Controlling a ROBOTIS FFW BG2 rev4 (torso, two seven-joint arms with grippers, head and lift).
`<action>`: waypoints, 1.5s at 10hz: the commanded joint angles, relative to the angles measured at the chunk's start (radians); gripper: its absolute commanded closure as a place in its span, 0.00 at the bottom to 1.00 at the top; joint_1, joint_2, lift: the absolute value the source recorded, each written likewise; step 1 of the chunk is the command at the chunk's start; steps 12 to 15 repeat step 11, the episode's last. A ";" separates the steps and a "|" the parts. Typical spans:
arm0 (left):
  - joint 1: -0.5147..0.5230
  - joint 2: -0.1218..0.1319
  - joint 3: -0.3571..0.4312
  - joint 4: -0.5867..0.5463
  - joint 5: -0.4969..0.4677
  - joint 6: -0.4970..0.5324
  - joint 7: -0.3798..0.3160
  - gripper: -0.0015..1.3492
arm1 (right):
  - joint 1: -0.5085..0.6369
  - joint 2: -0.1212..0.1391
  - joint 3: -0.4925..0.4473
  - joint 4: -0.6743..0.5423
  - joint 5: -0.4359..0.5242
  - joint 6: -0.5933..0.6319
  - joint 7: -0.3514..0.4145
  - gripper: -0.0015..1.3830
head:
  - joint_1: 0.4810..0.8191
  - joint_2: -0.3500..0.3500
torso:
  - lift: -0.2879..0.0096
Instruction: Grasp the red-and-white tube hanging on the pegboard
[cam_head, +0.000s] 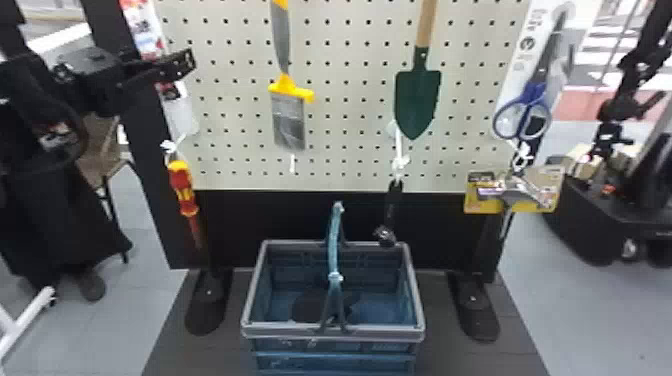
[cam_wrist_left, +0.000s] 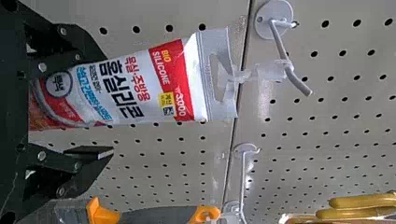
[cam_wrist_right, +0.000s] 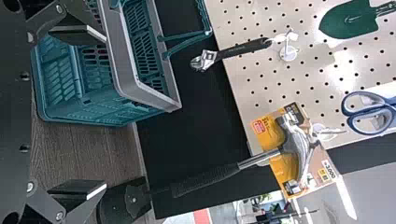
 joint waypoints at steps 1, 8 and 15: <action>0.001 0.002 0.002 -0.014 -0.009 0.014 0.000 0.62 | 0.002 0.000 0.000 0.000 -0.002 0.001 0.000 0.15 | 0.20 0.50 | 0.63; 0.029 0.005 0.014 -0.029 -0.011 -0.016 0.007 0.88 | 0.002 -0.003 0.000 0.000 -0.002 -0.001 0.000 0.15 | 0.20 0.50 | 0.63; 0.034 0.005 0.014 -0.029 -0.006 -0.017 0.011 0.88 | 0.002 -0.003 0.000 0.000 -0.002 0.001 0.000 0.15 | 0.20 0.50 | 0.63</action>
